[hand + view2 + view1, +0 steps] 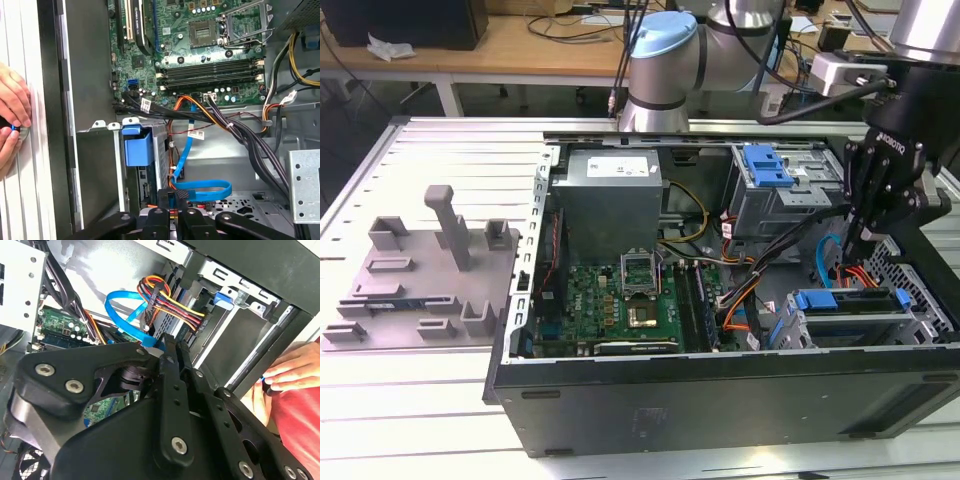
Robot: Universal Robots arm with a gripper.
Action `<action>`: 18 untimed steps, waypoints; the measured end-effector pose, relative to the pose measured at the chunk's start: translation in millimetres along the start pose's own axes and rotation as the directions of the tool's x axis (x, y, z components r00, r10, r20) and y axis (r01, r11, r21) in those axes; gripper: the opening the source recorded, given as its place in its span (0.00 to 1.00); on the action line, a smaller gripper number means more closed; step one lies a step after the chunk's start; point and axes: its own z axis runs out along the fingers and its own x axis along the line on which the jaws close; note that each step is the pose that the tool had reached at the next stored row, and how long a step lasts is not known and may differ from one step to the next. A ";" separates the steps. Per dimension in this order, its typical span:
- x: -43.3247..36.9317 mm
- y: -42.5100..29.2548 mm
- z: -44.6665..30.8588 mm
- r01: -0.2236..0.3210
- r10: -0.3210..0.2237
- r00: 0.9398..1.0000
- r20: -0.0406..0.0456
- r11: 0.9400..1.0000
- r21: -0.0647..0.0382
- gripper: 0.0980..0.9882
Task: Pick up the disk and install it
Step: 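Insert the second disk wire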
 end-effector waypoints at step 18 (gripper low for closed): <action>23.6 -2.0 1.9 0.001 -0.001 0.997 0.081 1.000 -0.003 0.07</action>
